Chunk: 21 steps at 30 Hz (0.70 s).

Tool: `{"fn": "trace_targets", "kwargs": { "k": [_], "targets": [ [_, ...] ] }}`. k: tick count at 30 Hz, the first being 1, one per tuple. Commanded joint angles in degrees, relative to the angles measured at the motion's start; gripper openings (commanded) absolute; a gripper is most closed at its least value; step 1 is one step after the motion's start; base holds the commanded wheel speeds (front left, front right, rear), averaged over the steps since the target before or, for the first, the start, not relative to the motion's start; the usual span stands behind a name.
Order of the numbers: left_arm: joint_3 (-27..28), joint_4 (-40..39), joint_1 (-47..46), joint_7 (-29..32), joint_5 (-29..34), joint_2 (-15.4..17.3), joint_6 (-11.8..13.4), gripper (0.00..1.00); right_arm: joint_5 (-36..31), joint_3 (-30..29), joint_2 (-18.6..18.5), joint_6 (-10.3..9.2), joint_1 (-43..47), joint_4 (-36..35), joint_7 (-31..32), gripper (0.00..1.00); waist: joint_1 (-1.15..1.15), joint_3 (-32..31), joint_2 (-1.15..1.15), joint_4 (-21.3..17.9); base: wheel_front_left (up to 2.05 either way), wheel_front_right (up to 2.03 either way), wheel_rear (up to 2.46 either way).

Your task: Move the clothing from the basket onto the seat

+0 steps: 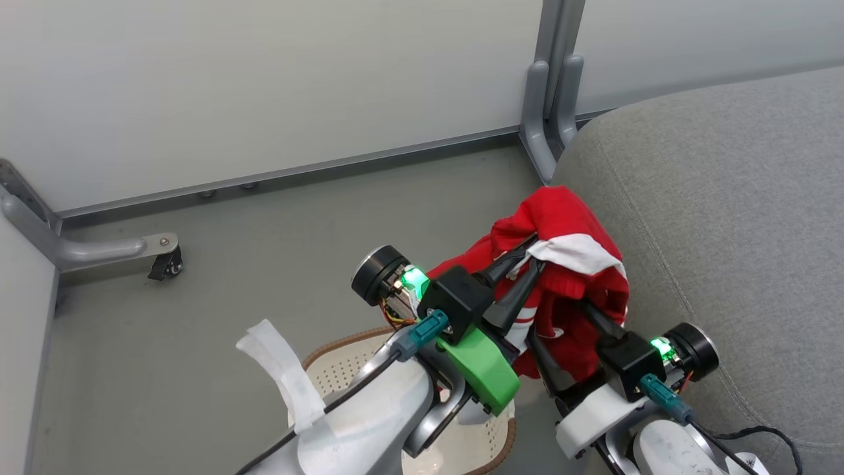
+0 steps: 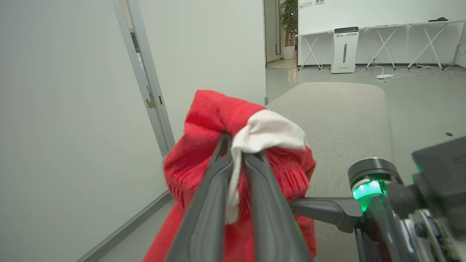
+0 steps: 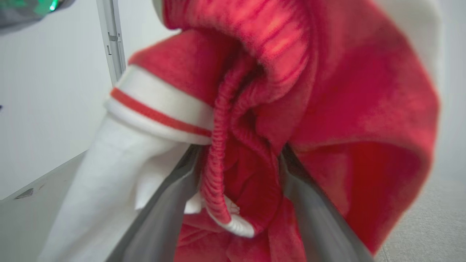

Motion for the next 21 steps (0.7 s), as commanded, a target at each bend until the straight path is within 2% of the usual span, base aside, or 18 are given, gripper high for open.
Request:
{"fn": "trace_targets", "kwargs": {
  "k": [1, 21],
  "targets": [
    [-0.1, -0.4, -1.1, 0.0, -0.4, 0.0, 0.0, 0.00, -0.2, 0.7, -0.1, -0.06, -0.5, 0.3, -0.3, 0.00, 0.00, 0.1, 0.44, 0.1, 0.00, 0.00, 0.00],
    [0.1, 3.5, -1.0, -2.0, -1.6, 0.7, -0.2, 0.00, 1.2, 1.9, -0.1, -0.06, -0.2, 0.8, -0.3, 0.00, 0.00, 0.6, 0.44, 0.3, 0.00, 0.00, 0.00]
  ]
}}
